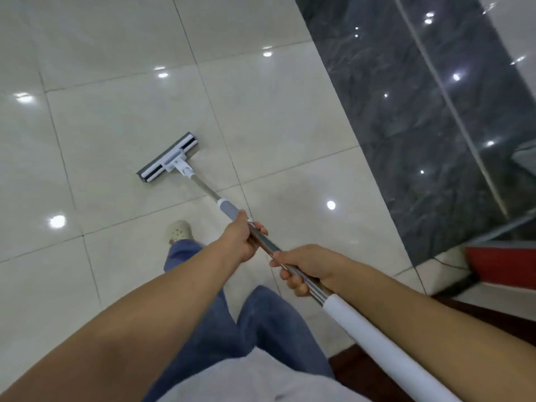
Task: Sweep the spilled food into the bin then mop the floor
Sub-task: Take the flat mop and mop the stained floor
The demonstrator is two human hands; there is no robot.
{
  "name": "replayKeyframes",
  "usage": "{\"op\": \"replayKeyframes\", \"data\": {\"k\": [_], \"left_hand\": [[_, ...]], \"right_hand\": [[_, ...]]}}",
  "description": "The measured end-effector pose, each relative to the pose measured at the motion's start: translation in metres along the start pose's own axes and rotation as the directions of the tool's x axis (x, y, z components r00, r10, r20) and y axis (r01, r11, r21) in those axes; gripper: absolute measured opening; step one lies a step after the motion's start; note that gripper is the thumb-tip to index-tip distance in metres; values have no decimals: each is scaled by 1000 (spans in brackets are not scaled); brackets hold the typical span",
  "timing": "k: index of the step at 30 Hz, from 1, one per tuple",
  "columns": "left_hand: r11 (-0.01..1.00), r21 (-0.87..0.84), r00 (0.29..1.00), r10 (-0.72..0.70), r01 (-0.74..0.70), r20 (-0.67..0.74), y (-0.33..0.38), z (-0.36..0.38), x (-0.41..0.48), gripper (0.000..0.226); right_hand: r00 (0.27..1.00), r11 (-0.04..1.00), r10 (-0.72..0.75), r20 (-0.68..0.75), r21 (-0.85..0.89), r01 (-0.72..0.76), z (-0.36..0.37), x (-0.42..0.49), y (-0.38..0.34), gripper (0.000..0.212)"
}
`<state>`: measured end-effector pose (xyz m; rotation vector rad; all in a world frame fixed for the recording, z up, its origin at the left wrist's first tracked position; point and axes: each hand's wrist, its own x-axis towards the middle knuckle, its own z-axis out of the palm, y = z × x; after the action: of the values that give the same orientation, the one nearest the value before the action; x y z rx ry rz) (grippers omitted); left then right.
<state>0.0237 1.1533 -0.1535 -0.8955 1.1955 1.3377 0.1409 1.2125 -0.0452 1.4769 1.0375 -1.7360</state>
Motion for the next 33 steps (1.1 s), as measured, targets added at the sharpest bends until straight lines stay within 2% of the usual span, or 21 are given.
{"op": "replayKeyframes", "data": {"k": [3,7,12,18,27,30,33], "left_hand": [[995,5,994,-101,101,48,-72,14,-28,34],[971,45,968,-238,235,77,-130,12,-58,35],[972,167,984,-174,166,33,-108,9,-46,30],[977,186,994,-110,103,24,-6,1,-11,27],[967,242,997,81,-77,-6,231,-17,77,28],[965,234,992,125,-118,-16,298,-18,98,29],[969,212,992,128,-124,-2,336,-23,108,31]], "right_hand": [[999,997,-29,-36,-73,27,-40,-30,62,24],[995,960,-87,-50,-272,70,-54,-58,124,18],[992,973,-97,-84,-220,76,-39,-43,107,15],[993,988,-114,-43,-112,109,9,3,25,15],[986,986,-165,26,9,165,117,83,-188,17],[985,985,-170,40,19,170,144,106,-252,21],[989,990,-138,62,-16,139,162,116,-289,23]]}}
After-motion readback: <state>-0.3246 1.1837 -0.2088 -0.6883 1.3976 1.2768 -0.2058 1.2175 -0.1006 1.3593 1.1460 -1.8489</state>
